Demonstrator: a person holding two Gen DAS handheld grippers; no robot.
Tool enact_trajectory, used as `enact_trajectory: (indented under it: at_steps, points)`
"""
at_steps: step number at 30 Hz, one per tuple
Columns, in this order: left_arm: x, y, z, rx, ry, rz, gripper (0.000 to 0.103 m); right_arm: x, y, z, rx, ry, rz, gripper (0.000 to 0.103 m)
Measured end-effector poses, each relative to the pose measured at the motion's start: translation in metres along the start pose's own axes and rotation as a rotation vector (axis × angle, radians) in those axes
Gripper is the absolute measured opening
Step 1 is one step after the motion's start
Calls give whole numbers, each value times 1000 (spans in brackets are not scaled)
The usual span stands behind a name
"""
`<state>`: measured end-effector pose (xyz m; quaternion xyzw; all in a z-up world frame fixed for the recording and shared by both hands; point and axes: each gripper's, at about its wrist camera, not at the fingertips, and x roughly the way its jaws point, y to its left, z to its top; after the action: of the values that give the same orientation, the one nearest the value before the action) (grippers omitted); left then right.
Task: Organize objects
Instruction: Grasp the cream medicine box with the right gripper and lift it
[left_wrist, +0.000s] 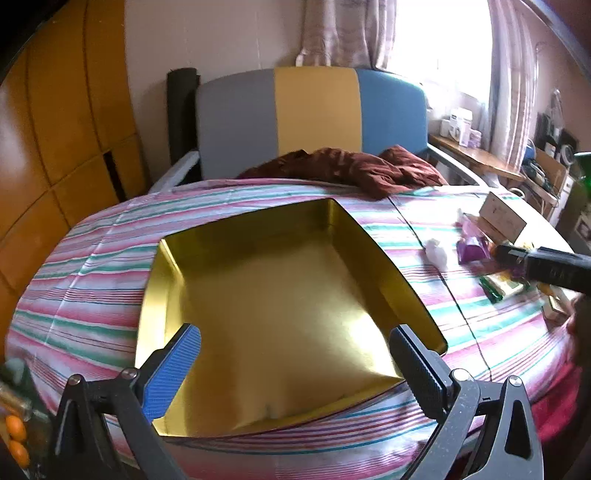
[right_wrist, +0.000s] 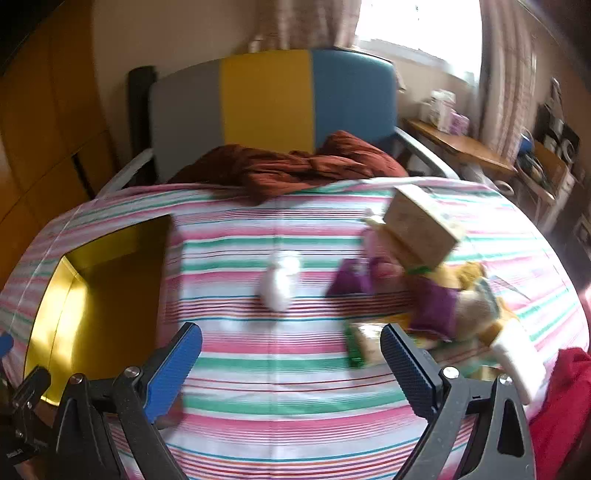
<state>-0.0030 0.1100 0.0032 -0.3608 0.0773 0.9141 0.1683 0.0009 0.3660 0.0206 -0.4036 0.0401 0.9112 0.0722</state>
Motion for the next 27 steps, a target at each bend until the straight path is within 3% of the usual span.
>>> enact_trajectory:
  at_steps: [4,7,13,20,27]
  points:
    - [8,-6,6,-14,31,-51,103,0,-41,11,45,10,-29,99]
    - [6,-19,10,28,18,-80,103,1,-71,25,56,4,-43,99]
    - [8,-45,16,90,11,-144,103,33,-114,68,-52,12,-73,99]
    - [17,-69,22,141,29,-213,103,85,-127,101,-199,108,-75,99]
    - [34,-86,32,161,58,-258,103,121,-128,110,-276,187,-49,94]
